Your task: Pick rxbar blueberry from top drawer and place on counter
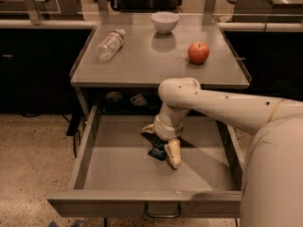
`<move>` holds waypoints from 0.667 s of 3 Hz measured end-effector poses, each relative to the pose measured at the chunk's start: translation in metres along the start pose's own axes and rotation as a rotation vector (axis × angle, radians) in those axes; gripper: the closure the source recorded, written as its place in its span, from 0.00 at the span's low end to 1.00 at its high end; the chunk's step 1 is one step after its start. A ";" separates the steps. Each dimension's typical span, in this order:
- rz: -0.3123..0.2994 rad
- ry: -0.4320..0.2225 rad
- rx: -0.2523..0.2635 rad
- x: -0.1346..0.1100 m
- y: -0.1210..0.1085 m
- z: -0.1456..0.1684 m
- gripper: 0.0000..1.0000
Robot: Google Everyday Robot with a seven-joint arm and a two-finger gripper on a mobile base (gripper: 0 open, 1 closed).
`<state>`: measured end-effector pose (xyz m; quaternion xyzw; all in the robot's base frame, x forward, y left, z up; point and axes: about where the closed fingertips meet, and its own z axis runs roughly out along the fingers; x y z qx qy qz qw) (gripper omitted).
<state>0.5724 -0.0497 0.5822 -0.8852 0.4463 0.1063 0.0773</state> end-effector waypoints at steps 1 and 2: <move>0.005 0.031 -0.008 0.002 0.002 -0.002 0.00; 0.004 0.030 -0.008 0.002 0.002 -0.002 0.00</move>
Offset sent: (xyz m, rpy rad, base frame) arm -0.0004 -0.0036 0.0025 -0.0363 -0.0150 -0.0044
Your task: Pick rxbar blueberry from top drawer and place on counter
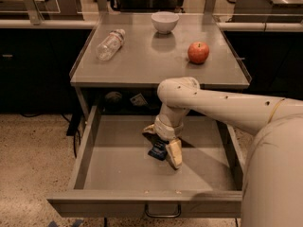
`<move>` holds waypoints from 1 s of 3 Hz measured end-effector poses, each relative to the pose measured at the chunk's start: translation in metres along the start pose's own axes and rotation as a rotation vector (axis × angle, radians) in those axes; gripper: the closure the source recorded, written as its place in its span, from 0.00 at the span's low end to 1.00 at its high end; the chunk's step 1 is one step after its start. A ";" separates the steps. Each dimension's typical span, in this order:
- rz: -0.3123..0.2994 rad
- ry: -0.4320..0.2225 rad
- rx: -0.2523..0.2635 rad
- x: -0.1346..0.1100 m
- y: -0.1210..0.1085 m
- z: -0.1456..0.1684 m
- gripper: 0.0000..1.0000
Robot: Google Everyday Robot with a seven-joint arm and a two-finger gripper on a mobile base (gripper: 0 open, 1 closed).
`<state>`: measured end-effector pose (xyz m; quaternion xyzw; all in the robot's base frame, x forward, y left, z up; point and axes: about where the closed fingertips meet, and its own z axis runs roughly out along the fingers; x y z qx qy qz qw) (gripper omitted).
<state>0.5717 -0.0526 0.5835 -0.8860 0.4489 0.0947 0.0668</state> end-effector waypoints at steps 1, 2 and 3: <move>0.000 0.000 0.000 0.000 0.000 0.000 0.13; 0.000 0.000 0.000 0.000 0.000 0.000 0.37; 0.000 0.000 0.000 0.000 0.000 0.000 0.60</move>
Offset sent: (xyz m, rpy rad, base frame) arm 0.0000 0.0000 0.0000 0.0000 0.0001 0.0000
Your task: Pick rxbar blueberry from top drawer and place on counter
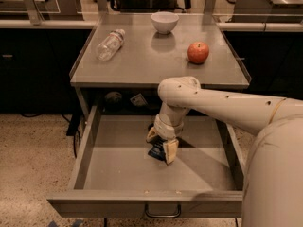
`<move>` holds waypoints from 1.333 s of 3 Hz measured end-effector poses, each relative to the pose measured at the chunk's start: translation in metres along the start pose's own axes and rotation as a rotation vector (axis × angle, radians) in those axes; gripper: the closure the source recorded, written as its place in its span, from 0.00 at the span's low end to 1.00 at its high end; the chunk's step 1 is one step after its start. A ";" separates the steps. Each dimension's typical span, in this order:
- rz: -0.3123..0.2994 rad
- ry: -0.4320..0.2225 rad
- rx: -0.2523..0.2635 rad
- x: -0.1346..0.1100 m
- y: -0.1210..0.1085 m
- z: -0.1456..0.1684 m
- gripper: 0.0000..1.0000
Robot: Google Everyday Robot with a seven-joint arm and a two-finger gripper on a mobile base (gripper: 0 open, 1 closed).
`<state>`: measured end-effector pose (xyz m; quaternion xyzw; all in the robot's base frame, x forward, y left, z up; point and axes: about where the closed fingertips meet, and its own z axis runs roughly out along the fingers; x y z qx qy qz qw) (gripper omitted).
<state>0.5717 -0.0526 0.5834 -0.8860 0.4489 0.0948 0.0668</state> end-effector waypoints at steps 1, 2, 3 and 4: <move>0.000 0.000 0.000 0.000 0.000 0.000 0.91; 0.000 0.000 0.000 0.000 0.000 0.000 1.00; 0.000 0.000 0.000 0.000 0.000 0.000 1.00; 0.000 0.000 0.000 -0.003 0.000 -0.012 1.00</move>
Offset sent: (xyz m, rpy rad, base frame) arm 0.0000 0.0000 0.0000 0.0000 0.0000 0.0000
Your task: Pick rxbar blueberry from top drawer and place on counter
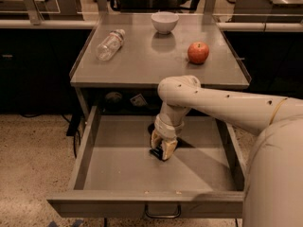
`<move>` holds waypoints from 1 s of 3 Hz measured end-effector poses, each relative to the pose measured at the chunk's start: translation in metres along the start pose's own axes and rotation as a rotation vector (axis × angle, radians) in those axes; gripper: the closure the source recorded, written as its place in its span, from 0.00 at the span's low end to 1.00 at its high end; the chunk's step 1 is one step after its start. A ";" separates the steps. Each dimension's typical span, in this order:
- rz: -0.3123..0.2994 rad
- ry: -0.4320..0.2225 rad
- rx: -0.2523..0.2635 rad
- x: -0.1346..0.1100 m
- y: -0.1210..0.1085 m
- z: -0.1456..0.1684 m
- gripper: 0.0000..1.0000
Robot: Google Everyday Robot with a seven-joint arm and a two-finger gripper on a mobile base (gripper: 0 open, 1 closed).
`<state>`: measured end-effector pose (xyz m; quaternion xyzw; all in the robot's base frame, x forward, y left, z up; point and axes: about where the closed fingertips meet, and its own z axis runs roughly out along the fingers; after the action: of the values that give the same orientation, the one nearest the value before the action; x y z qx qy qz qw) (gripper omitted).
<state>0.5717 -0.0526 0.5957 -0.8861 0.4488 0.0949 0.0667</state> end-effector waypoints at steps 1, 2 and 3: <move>0.000 0.000 0.000 0.000 0.000 -0.001 1.00; -0.096 -0.019 -0.001 -0.026 -0.032 -0.066 1.00; -0.183 -0.037 0.002 -0.048 -0.061 -0.126 1.00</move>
Offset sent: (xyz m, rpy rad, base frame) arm 0.0534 0.0689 0.2022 0.0648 -0.0195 0.2554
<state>0.6064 -0.0045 0.7315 -0.9214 0.3648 0.1044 0.0841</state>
